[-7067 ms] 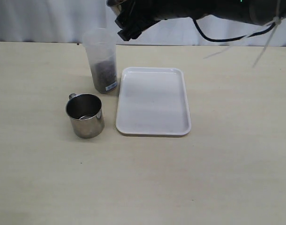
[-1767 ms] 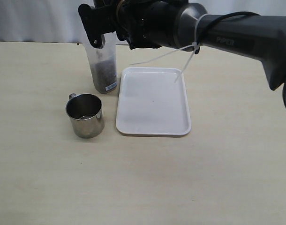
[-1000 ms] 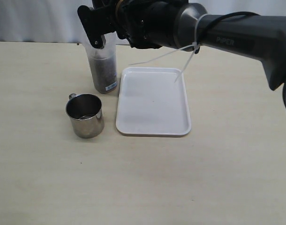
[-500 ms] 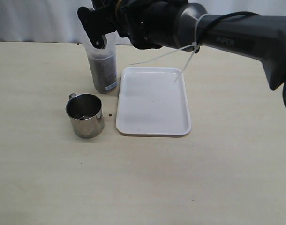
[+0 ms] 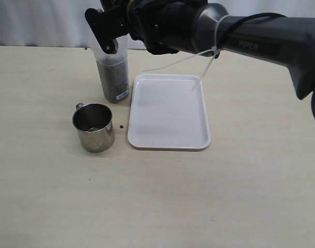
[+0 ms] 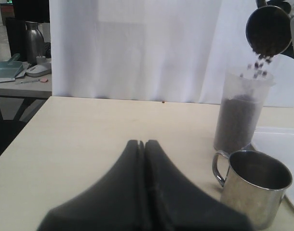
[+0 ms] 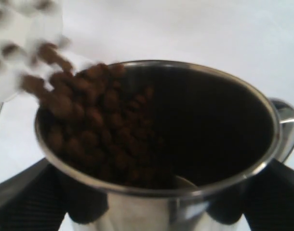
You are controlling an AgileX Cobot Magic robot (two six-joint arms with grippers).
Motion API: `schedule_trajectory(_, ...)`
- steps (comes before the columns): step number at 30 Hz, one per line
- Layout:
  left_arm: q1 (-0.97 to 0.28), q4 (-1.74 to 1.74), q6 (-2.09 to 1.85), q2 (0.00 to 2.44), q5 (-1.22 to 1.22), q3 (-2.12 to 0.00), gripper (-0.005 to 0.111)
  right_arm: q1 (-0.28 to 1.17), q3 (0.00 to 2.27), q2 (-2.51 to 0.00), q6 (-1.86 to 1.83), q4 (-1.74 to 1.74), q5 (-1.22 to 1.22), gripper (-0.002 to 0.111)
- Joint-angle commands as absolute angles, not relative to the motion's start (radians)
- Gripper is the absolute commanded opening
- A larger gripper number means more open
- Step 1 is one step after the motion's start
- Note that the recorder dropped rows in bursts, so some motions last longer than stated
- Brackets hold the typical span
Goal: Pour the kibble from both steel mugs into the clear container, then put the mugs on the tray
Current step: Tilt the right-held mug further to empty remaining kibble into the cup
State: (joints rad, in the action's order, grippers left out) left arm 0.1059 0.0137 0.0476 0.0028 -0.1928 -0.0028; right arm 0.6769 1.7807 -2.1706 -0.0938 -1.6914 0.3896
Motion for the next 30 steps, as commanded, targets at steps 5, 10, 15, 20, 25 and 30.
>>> schedule_trajectory(5,0.102,0.015,0.048,0.0,-0.183,0.0,0.0,0.677,1.791,-2.194,-0.092,-1.744,0.393,0.005)
schedule_trajectory(10,0.102,0.015,0.048,0.0,-0.183,0.0,0.0,0.677,1.791,-2.198,-0.09,-1.744,0.396,0.005)
schedule_trajectory(15,0.102,0.015,0.048,0.0,-0.183,0.0,0.0,0.677,1.791,-2.198,-0.09,-1.744,0.396,0.005)
schedule_trajectory(20,0.102,0.015,0.048,0.0,-0.183,0.0,0.0,0.677,1.791,-2.198,-0.09,-1.744,0.398,0.005)
schedule_trajectory(25,0.102,0.015,0.048,0.0,-0.183,0.0,0.0,0.677,1.791,-2.198,-0.096,-1.744,0.398,0.005)
schedule_trajectory(30,0.102,0.015,0.048,0.0,-0.19,0.0,0.0,0.677,1.791,-2.198,-0.115,-1.744,0.398,0.005)
